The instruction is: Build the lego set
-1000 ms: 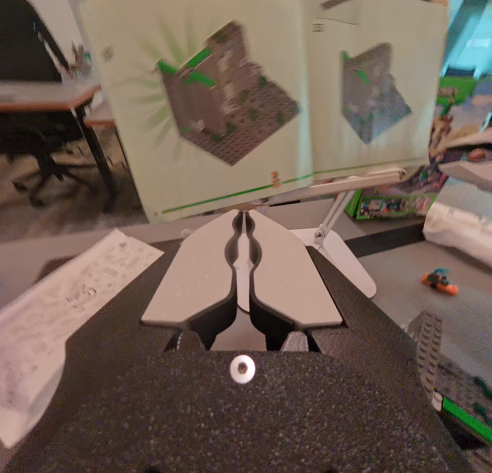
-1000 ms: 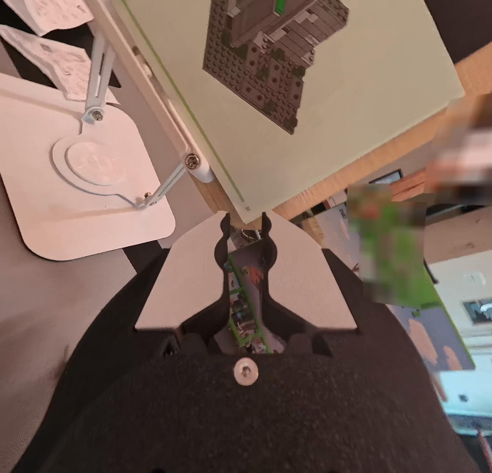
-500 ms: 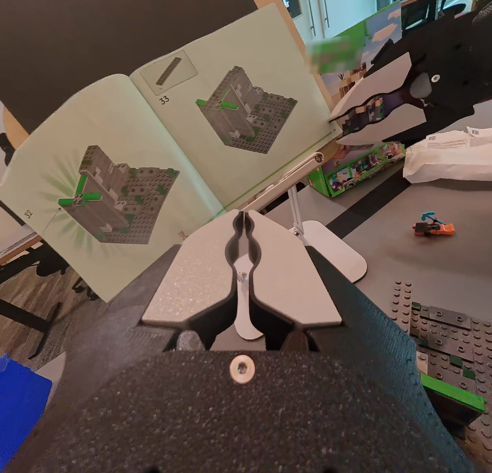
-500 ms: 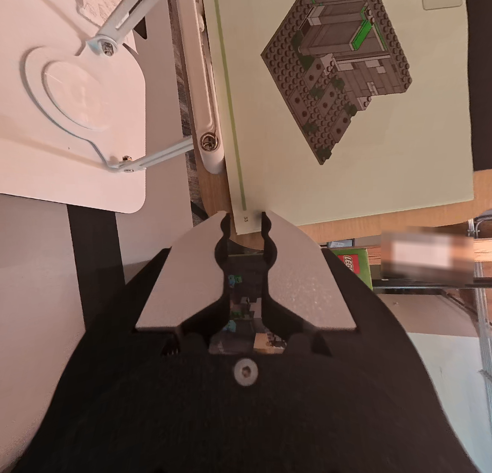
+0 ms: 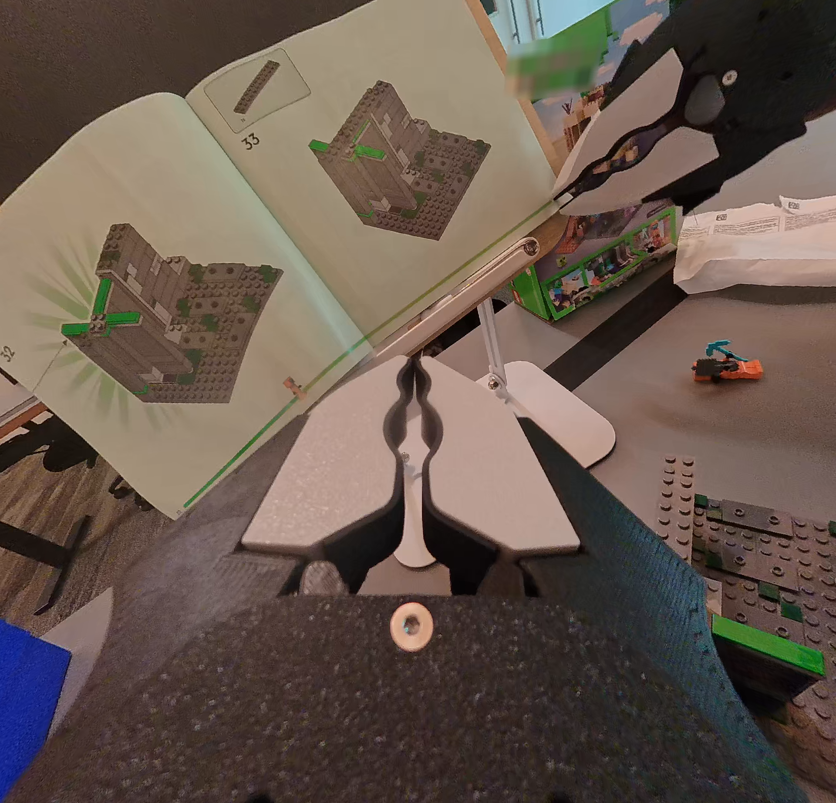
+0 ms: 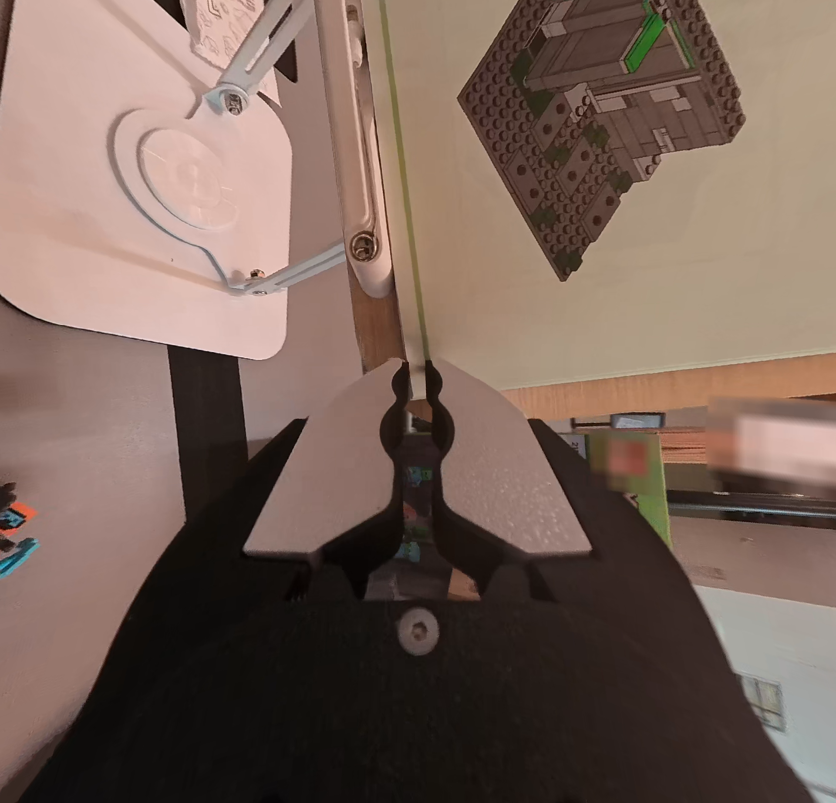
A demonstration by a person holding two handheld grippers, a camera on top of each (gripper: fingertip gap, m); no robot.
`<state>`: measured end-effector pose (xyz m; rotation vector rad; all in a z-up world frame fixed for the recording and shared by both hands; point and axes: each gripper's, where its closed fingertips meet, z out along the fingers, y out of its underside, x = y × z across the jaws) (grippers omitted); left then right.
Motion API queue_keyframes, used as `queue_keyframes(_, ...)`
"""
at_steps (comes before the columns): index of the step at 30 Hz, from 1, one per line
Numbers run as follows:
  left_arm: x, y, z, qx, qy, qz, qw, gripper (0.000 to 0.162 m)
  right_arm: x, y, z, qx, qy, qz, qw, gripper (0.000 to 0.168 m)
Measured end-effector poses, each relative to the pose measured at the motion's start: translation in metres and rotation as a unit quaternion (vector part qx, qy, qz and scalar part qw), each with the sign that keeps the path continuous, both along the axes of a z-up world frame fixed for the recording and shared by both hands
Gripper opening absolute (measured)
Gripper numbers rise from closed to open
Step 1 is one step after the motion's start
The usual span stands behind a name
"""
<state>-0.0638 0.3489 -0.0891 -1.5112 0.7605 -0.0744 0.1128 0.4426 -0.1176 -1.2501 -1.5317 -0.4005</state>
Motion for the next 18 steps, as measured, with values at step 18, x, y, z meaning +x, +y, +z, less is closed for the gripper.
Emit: queue_keyframes(18,-0.0003,-0.0033,-0.0108,-0.008,0.004,-0.007,1.0,0.0,0.0003,0.0002,-0.0012,-0.138,-0.003,-0.001,0.99,0.003)
